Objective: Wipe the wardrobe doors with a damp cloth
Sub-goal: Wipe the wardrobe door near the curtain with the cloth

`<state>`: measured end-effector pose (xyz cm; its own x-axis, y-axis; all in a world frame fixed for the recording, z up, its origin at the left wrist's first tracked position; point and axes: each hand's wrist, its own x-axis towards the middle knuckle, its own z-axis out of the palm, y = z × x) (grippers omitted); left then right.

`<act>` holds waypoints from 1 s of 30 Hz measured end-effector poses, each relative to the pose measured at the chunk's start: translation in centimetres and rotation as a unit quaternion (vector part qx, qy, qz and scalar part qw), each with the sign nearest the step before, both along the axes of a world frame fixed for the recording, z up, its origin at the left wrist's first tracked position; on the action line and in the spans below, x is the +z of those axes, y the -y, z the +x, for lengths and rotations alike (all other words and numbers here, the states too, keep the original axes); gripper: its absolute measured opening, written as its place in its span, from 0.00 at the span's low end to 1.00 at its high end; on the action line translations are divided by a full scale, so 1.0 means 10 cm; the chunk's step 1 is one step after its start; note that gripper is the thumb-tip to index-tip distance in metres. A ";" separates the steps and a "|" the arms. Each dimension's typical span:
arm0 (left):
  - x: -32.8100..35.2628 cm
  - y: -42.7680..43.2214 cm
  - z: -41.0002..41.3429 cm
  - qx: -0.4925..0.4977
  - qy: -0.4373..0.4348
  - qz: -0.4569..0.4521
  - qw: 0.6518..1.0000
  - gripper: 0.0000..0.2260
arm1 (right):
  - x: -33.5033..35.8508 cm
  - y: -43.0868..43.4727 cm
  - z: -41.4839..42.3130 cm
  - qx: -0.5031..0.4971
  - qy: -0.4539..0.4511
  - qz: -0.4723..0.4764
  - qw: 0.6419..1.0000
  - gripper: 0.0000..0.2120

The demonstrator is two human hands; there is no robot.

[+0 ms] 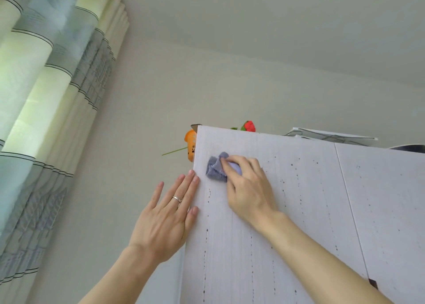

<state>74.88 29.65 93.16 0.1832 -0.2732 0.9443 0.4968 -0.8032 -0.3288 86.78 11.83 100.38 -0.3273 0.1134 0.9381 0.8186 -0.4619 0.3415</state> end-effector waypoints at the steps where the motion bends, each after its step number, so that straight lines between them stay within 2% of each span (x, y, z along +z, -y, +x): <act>1: -0.01 0.01 0.00 0.001 0.001 0.001 1.000 0.27 | -0.07 0.03 0.05 -0.016 0.029 -0.029 0.999 0.23; 3: 0.00 0.02 0.00 0.007 0.009 0.003 1.000 0.26 | 0.08 0.19 0.21 -0.036 0.043 -0.022 0.998 0.25; 5: 0.00 0.05 0.00 0.017 0.016 -0.002 1.000 0.26 | 0.37 0.38 0.34 -0.038 -0.054 0.067 0.996 0.25; 7: -0.01 0.07 -0.01 0.025 0.015 -0.007 1.000 0.26 | 0.54 0.51 0.48 -0.015 -0.186 0.147 0.971 0.24; 9: -0.02 0.09 -0.02 0.029 0.014 -0.011 0.999 0.26 | 0.44 0.49 0.44 0.005 -0.228 0.167 0.959 0.23; 10: -0.02 0.09 -0.02 0.027 0.014 -0.016 0.999 0.26 | 0.32 0.44 0.37 0.010 -0.209 0.150 0.966 0.24; 13: -0.05 0.09 -0.02 0.013 0.013 -0.035 0.999 0.26 | -0.17 0.30 0.27 0.003 -0.067 0.045 0.997 0.25; 15: -0.05 0.11 -0.01 0.009 0.014 -0.036 0.999 0.26 | -0.25 0.39 0.35 -0.025 -0.005 -0.012 1.000 0.25; 17: -0.06 0.14 0.00 0.009 0.013 -0.036 0.999 0.26 | -0.10 0.61 0.50 -0.036 -0.042 0.016 0.998 0.25; 20: -0.06 0.15 0.01 0.024 0.018 -0.031 0.999 0.26 | 0.27 0.96 0.75 -0.048 -0.199 0.129 0.970 0.24; 22: -0.07 0.16 0.01 0.028 0.022 -0.030 0.999 0.26 | 0.33 1.08 0.84 -0.072 -0.235 0.148 0.958 0.25; 25: -0.07 0.19 0.02 0.026 0.026 -0.050 0.998 0.26 | 0.12 1.04 0.74 -0.037 -0.207 0.117 0.970 0.24; 30: -0.13 0.23 0.05 0.027 0.027 -0.082 0.996 0.26 | -0.52 0.93 0.78 -0.057 -0.051 0.052 0.996 0.25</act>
